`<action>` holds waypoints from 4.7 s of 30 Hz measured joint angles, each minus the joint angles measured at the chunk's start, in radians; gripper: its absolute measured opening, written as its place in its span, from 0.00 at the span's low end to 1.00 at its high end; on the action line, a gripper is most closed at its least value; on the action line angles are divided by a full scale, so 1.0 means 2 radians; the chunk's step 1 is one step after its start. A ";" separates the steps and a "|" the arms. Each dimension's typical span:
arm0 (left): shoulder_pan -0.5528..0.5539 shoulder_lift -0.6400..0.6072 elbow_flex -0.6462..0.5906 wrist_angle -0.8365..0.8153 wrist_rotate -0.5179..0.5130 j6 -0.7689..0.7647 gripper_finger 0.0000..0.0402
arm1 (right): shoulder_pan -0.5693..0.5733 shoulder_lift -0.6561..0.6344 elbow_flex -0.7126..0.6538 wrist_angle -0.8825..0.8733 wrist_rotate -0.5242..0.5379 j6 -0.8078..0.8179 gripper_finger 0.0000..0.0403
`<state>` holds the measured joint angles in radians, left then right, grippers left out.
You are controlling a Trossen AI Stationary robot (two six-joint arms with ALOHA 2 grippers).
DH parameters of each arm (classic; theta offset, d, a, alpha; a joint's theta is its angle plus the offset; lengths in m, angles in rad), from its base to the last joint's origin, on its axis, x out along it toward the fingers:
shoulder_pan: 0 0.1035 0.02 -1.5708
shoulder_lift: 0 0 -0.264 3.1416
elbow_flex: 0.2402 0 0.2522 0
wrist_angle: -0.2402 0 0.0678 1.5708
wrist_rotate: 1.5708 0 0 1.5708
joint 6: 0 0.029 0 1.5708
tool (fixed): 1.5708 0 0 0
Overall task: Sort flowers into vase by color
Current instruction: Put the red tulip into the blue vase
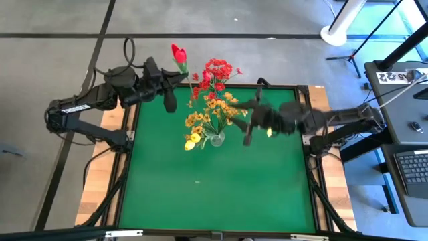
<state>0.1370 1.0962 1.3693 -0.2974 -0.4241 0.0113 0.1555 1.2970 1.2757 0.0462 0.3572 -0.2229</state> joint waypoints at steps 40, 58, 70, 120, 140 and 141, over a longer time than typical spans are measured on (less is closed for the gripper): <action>-0.023 0.061 0.051 0.035 0.111 0.037 0.04 | -0.151 0.109 0.083 0.023 -0.234 0.037 0.01; -0.014 0.003 0.045 -0.109 0.002 0.046 0.39 | -0.228 -0.025 0.007 0.017 -0.222 0.024 0.00; 0.138 -0.028 -0.115 -0.024 0.152 0.030 0.35 | -0.370 -0.049 -0.225 0.290 -0.338 0.121 0.00; 0.299 0.195 -0.409 0.487 0.336 -0.057 0.34 | -0.415 0.305 -0.192 0.688 -0.433 0.166 0.00; 0.279 0.195 -0.408 0.507 0.336 -0.058 0.34 | -0.395 0.310 -0.192 0.699 -0.440 0.169 0.00; 0.277 0.195 -0.408 0.507 0.336 -0.057 0.34 | -0.395 0.310 -0.192 0.695 -0.440 0.164 0.00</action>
<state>0.6916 1.4860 0.5524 0.7162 0.2478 -0.1036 -0.6342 1.9175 0.8917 1.4364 -0.5221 0.1052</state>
